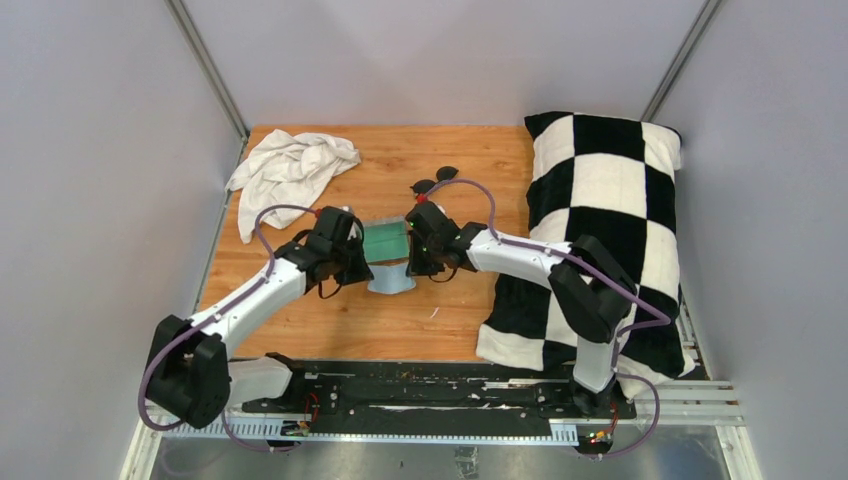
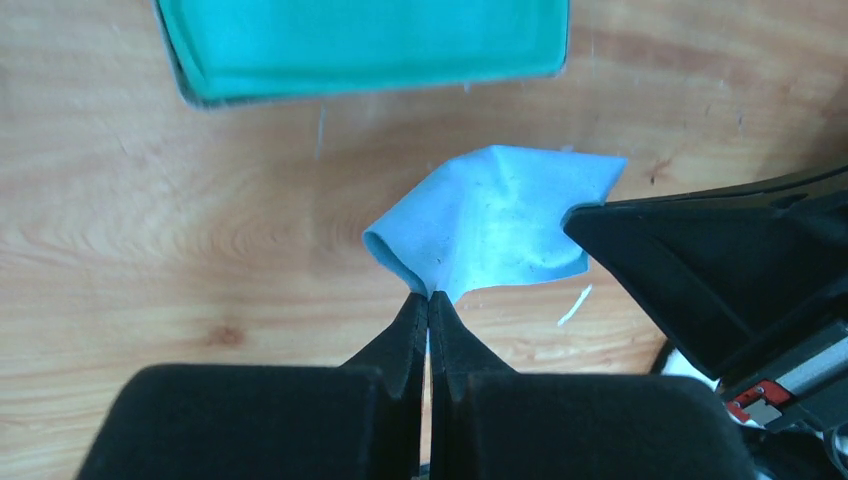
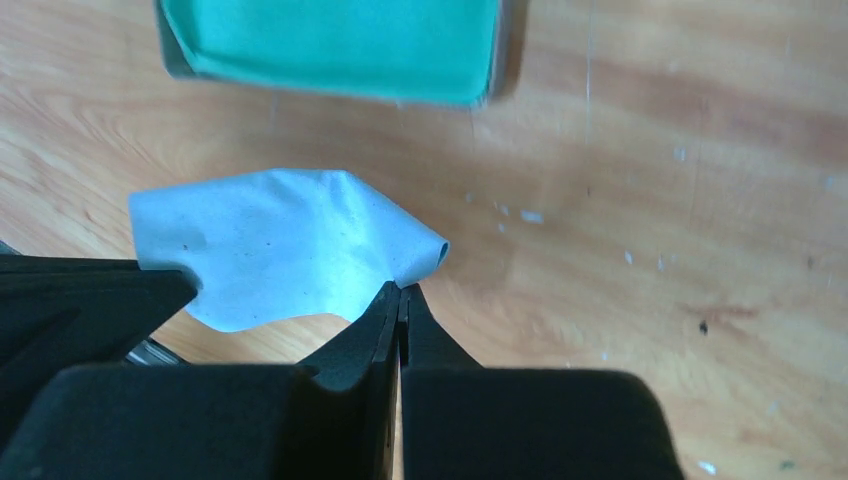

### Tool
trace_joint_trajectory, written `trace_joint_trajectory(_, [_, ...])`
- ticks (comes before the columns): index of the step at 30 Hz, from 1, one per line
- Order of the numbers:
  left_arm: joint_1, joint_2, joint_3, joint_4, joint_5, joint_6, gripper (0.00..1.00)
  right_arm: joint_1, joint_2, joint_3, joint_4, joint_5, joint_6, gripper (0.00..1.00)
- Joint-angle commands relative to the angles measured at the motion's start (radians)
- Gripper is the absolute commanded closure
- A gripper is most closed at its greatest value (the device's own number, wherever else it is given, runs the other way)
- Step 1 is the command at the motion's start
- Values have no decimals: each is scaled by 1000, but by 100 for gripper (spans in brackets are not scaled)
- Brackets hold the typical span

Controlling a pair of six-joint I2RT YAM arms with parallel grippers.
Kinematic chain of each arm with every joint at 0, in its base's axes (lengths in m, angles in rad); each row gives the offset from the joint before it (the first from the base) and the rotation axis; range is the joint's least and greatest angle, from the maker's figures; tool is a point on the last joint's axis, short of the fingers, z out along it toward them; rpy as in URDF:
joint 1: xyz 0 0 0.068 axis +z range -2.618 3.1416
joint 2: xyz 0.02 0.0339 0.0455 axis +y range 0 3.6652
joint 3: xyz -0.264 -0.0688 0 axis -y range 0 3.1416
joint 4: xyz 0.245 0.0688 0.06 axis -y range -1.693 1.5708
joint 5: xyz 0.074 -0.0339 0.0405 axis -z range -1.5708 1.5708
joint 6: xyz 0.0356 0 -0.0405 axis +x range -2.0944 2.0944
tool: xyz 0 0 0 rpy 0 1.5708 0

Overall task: Organize the sunglasses
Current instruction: Pick up the glasses cleaning cloth from the center of the board, then place the glasses cleaning cloth in the sunglasses case.

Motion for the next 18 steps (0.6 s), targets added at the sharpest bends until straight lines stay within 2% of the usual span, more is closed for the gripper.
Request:
trace_joint_trajectory(1, [49, 71, 85, -36, -51, 85, 100, -38, 61, 97, -38, 13, -40, 100])
trace_joint_trajectory(5, [112, 144, 138, -12, -22, 114, 100, -60, 115, 174, -39, 6, -55, 100])
trace_joint_trajectory(11, [126, 236, 207, -4, -38, 144, 100, -76, 205, 279, -39, -3, -76, 100])
trace_joint_trajectory(18, [159, 288, 219, 9, -53, 162, 100, -94, 267, 341, -34, -3, -85, 100])
